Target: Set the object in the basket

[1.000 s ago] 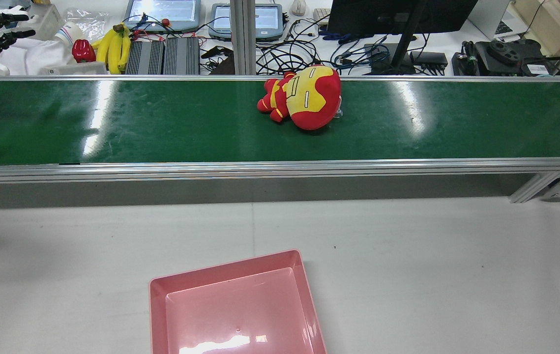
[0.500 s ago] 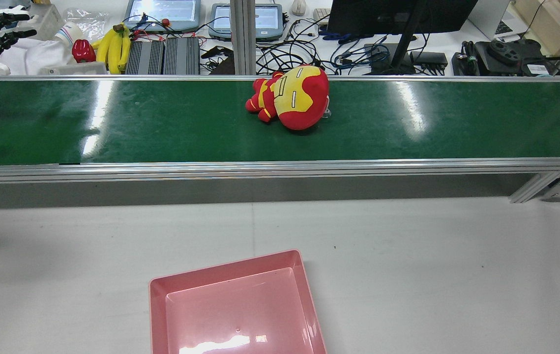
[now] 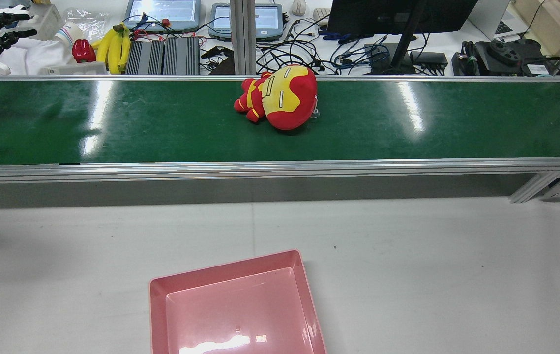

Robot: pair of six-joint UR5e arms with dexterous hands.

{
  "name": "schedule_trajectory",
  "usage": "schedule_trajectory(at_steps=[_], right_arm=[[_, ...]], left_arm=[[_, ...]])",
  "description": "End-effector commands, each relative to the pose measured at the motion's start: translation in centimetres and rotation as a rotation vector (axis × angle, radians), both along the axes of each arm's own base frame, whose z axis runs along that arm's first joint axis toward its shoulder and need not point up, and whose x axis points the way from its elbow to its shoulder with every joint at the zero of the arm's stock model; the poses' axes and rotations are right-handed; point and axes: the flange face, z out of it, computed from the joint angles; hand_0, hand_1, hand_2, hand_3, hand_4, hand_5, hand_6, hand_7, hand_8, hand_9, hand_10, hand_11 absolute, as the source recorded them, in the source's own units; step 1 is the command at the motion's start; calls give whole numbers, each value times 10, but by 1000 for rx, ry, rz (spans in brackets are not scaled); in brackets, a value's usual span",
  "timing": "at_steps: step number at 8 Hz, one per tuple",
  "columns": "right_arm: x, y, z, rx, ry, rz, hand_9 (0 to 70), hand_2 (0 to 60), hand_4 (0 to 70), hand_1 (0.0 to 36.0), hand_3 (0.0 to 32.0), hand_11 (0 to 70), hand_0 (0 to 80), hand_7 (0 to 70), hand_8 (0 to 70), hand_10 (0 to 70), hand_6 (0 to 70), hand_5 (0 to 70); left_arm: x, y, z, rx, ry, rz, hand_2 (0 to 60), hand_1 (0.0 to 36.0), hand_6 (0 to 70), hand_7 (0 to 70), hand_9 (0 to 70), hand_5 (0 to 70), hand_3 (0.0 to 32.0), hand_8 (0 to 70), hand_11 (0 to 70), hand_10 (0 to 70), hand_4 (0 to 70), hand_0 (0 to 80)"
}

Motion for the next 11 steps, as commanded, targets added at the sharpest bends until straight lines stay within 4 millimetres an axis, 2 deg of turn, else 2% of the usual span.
schedule_trajectory(at_steps=[1,9,11], right_arm=[[0,0,0,0,0,0,0,0,0,0,0,0,0,0,0,0,0,0],[0,0,0,0,0,0,0,0,0,0,0,0,0,0,0,0,0,0],[0,0,0,0,0,0,0,0,0,0,0,0,0,0,0,0,0,0]], left_arm=[[0,0,0,1,0,-1,0,185,51,42,182,242,0,116,0,0,138,600],[0,-4,-6,9,3,-3,0,189,52,44,190,248,0,123,0,0,144,596],[-2,-1,0,1,0,-4,0,190,50,43,184,246,0,118,0,0,138,598]])
